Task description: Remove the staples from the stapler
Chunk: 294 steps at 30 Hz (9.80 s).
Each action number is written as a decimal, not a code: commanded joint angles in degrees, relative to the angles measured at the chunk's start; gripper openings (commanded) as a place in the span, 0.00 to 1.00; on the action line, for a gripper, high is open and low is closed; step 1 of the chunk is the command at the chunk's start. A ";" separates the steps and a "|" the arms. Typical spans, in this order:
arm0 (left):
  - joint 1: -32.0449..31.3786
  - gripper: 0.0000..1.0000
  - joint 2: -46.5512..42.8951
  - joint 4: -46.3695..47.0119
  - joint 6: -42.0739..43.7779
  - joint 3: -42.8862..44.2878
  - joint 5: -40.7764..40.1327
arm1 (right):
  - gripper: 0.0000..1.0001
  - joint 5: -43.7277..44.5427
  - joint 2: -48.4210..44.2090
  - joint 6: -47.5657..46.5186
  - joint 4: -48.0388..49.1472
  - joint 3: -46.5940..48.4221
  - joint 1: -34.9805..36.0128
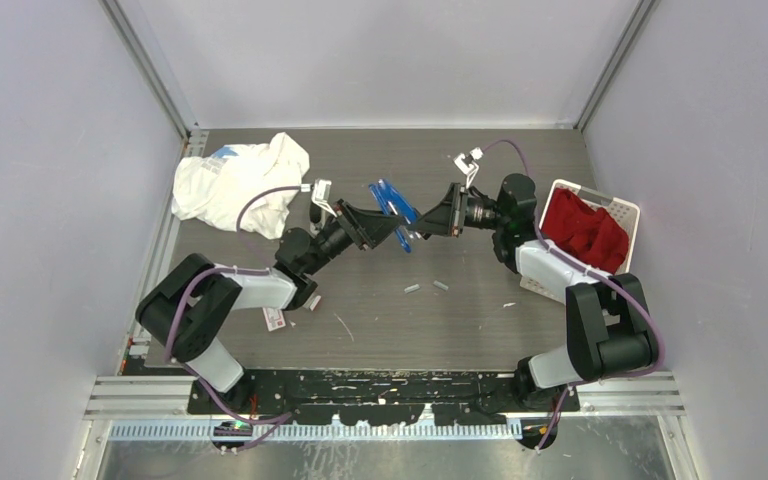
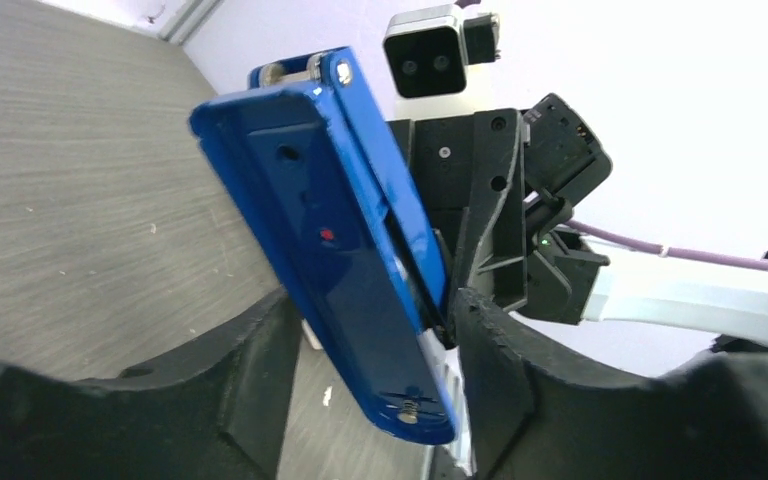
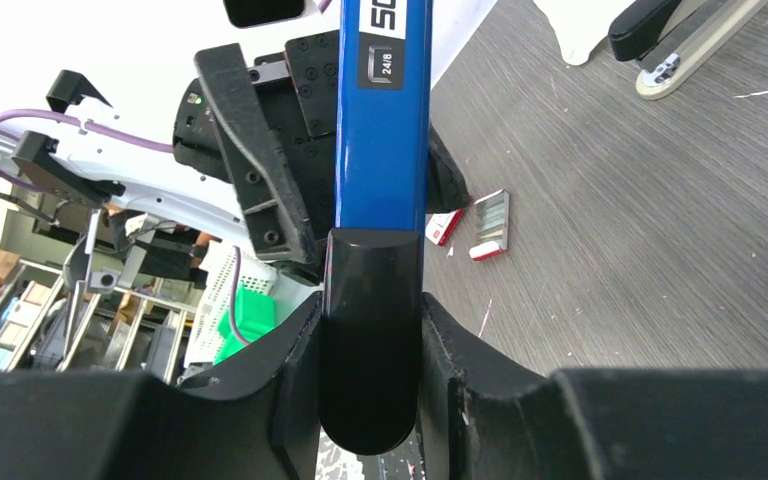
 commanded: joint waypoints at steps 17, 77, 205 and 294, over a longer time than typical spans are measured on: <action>10.68 0.00 1.11 5.71 7.36 4.72 32.09 | 0.01 0.60 3.81 -43.48 -32.84 11.13 0.49; -10.59 0.00 -26.89 -34.40 39.00 -1.46 7.20 | 0.01 1.44 -3.05 -54.23 -40.13 12.78 8.98; -12.37 0.99 -81.48 -106.29 -0.13 -10.74 -36.69 | 0.98 16.30 -13.11 -63.37 -47.51 12.39 1.69; -12.34 0.98 -78.23 -115.14 8.37 -9.11 -39.47 | 1.00 2.02 -15.39 -61.42 -35.51 2.09 -5.74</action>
